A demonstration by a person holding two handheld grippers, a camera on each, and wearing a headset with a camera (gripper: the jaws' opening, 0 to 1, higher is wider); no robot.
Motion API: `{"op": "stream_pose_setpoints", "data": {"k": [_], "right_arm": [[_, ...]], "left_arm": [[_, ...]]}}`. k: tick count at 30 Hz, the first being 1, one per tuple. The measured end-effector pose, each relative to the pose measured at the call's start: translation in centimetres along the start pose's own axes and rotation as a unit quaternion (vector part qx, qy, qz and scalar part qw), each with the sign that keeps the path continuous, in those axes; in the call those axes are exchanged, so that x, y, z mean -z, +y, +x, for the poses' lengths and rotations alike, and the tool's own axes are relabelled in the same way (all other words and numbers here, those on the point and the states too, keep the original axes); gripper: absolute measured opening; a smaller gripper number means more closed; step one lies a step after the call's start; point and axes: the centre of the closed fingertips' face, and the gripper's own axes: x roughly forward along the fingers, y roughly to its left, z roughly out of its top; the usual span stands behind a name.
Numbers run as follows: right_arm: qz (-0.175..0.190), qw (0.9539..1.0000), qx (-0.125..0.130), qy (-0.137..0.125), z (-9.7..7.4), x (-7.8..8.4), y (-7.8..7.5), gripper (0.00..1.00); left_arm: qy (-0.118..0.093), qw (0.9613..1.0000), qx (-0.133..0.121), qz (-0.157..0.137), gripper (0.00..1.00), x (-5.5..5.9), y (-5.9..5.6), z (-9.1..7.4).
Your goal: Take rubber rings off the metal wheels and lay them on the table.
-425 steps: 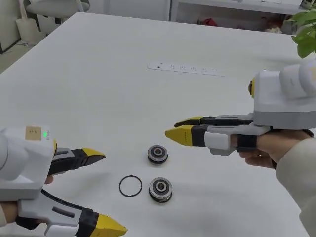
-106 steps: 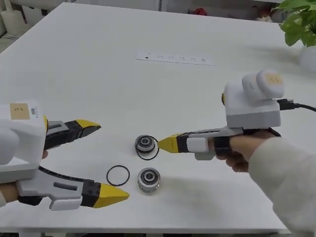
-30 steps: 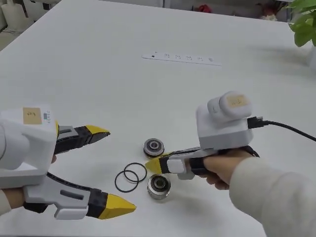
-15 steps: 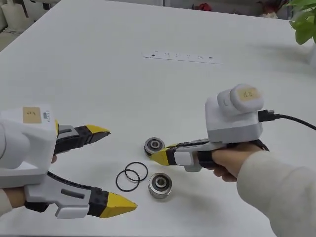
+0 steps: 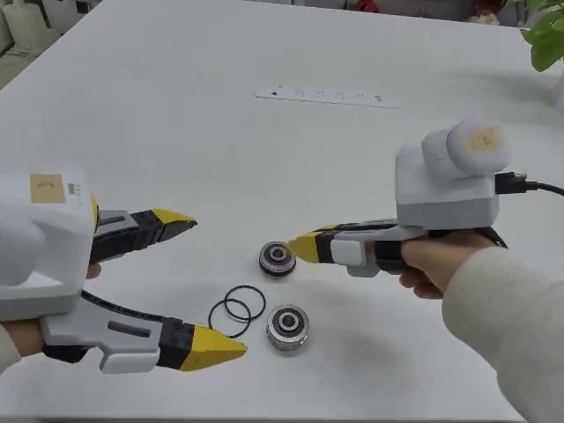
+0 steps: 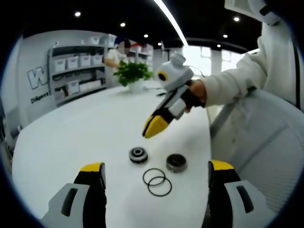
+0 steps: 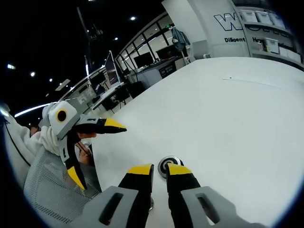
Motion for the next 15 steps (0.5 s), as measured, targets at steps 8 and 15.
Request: {"op": "stream_pose_setpoints", "data": {"k": [8,15], "right_arm": [[-0.004,0.9996,0.013,-0.024,-1.3,-1.4,-1.0,0.07],[-0.004,0.9989,0.022,-0.040,-2.3,-2.2,-1.9,0.07]], "left_arm": [[-0.009,0.9997,-0.003,0.023,0.90,-2.7,1.2,-0.6],[-0.007,0.9986,0.001,0.053,0.89,-4.9,2.0,-0.7]]}}
